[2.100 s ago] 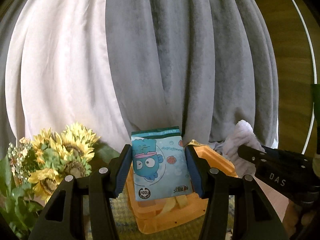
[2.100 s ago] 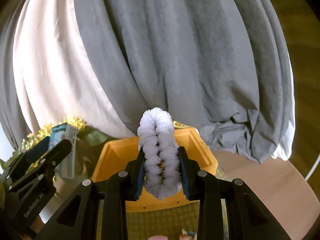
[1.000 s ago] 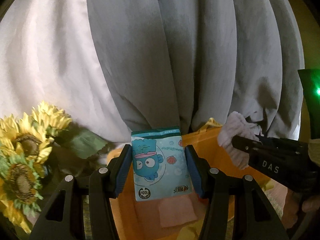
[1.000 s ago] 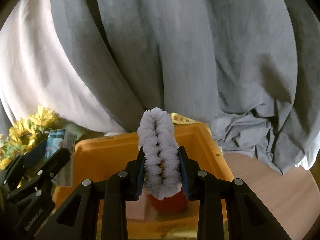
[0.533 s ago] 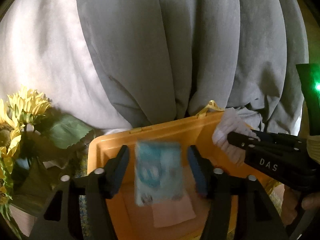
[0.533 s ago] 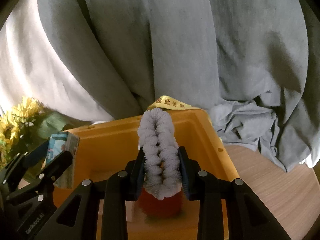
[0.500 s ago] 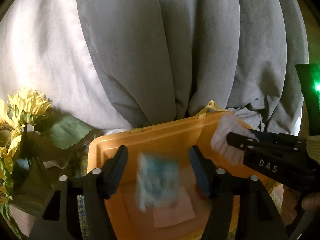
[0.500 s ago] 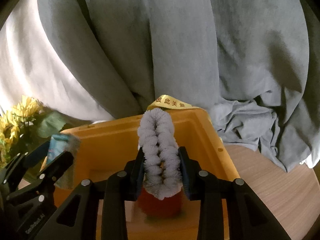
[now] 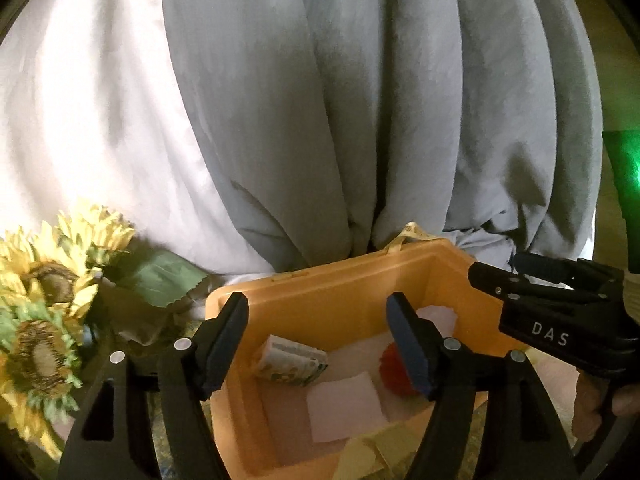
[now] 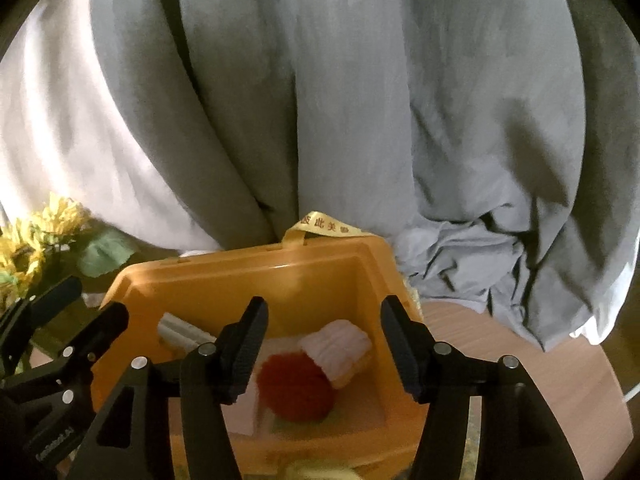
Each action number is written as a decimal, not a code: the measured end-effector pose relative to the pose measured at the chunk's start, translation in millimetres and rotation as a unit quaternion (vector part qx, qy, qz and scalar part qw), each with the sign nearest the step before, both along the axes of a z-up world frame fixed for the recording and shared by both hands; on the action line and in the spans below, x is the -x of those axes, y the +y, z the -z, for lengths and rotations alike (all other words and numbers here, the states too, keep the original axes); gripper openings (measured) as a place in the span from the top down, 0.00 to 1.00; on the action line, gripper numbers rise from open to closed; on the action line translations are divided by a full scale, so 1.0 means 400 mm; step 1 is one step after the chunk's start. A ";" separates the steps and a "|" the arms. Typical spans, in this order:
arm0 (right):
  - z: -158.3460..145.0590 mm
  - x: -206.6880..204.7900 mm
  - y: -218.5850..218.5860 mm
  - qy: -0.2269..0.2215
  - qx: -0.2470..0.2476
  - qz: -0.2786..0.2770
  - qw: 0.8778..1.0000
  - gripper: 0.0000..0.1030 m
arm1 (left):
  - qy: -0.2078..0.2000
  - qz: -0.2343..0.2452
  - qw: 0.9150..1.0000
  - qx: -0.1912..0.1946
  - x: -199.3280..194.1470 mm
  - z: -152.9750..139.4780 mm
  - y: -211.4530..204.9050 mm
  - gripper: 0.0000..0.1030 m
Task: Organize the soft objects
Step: 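Open both tools to drop the tissue pack and scrunchie into the crate, then move both tools back toward the pink sponge and figurines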
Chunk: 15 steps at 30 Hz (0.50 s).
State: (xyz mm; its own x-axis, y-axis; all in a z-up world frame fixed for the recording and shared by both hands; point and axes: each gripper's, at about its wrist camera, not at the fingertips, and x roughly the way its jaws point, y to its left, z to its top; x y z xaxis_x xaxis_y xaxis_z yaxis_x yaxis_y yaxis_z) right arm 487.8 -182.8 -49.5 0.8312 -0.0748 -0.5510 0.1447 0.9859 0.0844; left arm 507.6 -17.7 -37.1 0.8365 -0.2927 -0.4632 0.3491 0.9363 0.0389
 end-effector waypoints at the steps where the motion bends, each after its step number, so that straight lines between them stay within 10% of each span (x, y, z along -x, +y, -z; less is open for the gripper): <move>1: -0.007 0.013 0.001 -0.002 0.003 0.000 1.000 0.42 | -0.003 0.001 1.000 0.000 0.011 -0.006 0.002 0.31; 15: -0.068 0.196 0.000 -0.007 0.024 0.021 0.999 0.40 | -0.025 0.021 0.999 -0.003 0.166 -0.060 0.014 0.27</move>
State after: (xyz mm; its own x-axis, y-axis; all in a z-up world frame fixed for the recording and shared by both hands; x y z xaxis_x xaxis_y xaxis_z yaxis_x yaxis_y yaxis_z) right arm 409.3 -182.6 -22.4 0.8347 -0.1368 -0.5335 0.1859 0.9818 0.0391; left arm 441.3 -12.0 -13.2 0.8452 -0.3258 -0.4237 0.3864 0.9202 0.0632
